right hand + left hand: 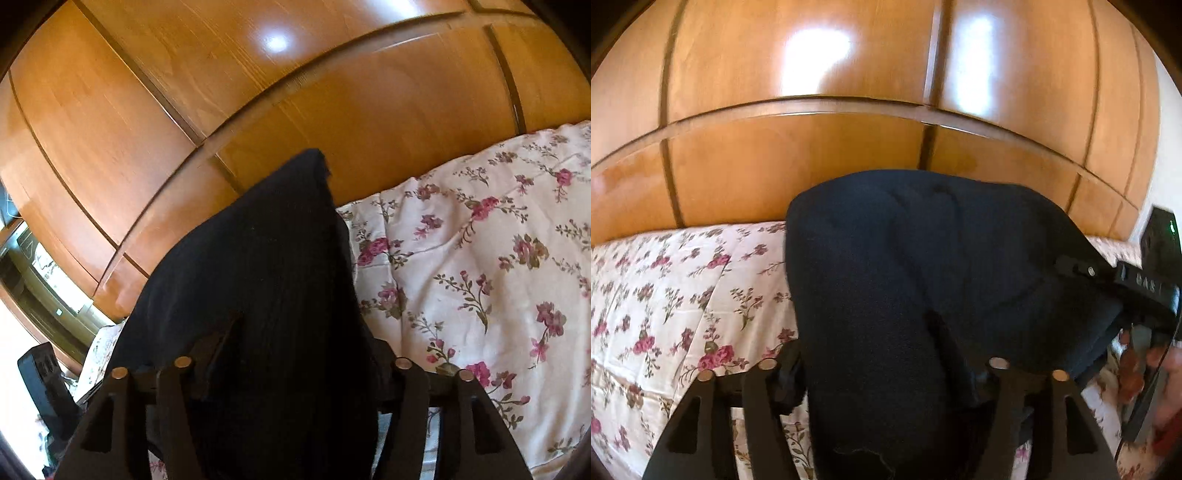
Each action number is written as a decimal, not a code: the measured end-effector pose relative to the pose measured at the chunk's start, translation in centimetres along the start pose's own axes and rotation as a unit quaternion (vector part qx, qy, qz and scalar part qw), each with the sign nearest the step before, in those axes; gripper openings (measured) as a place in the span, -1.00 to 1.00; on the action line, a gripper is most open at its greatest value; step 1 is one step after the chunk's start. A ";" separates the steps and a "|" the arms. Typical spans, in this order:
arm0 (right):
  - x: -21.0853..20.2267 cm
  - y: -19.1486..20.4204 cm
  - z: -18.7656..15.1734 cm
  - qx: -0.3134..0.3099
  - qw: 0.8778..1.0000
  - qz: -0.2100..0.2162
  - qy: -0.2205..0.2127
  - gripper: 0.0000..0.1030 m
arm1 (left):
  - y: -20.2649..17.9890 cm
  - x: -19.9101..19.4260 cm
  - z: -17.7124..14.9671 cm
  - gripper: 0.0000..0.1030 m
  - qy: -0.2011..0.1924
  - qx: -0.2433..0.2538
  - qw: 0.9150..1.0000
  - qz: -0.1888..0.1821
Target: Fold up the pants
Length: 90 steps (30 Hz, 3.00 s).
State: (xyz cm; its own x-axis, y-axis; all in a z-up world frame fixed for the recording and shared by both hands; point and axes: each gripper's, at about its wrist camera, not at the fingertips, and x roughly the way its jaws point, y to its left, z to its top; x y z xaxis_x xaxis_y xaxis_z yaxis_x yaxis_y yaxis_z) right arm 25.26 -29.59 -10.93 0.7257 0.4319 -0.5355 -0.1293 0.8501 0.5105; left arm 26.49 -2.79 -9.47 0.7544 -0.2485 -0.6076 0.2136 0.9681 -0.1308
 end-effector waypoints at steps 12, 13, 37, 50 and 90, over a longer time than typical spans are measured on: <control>-0.6 2.7 -0.5 -0.053 0.994 -0.089 -0.032 0.53 | 0.7 -2.0 -0.9 0.67 -0.007 -0.022 0.999 0.026; -1.1 3.6 -0.8 -0.070 0.991 -0.109 -0.044 0.57 | 0.3 -2.3 -1.0 0.66 -0.010 -0.019 0.999 0.037; -12.2 11.7 -11.8 -0.112 0.973 -0.199 -0.042 0.81 | -1.8 -16.1 -9.1 0.66 -0.014 -0.066 0.993 0.094; -18.3 14.7 -15.0 -0.144 0.966 -0.212 -0.029 0.91 | -3.4 -22.1 -10.6 0.66 0.008 -0.068 0.991 0.117; -20.7 16.9 -15.4 -0.131 0.966 -0.216 -0.047 0.91 | -5.3 -24.9 -9.4 0.65 0.005 -0.033 0.991 0.130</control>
State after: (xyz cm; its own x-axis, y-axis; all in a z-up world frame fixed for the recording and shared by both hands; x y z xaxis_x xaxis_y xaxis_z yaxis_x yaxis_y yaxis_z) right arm -2.31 -19.57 -1.58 0.8064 0.0003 -0.5913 0.0423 0.9974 0.0582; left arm 0.71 -1.41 -1.03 0.7728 0.0100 -0.6346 -0.0293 0.9994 -0.0200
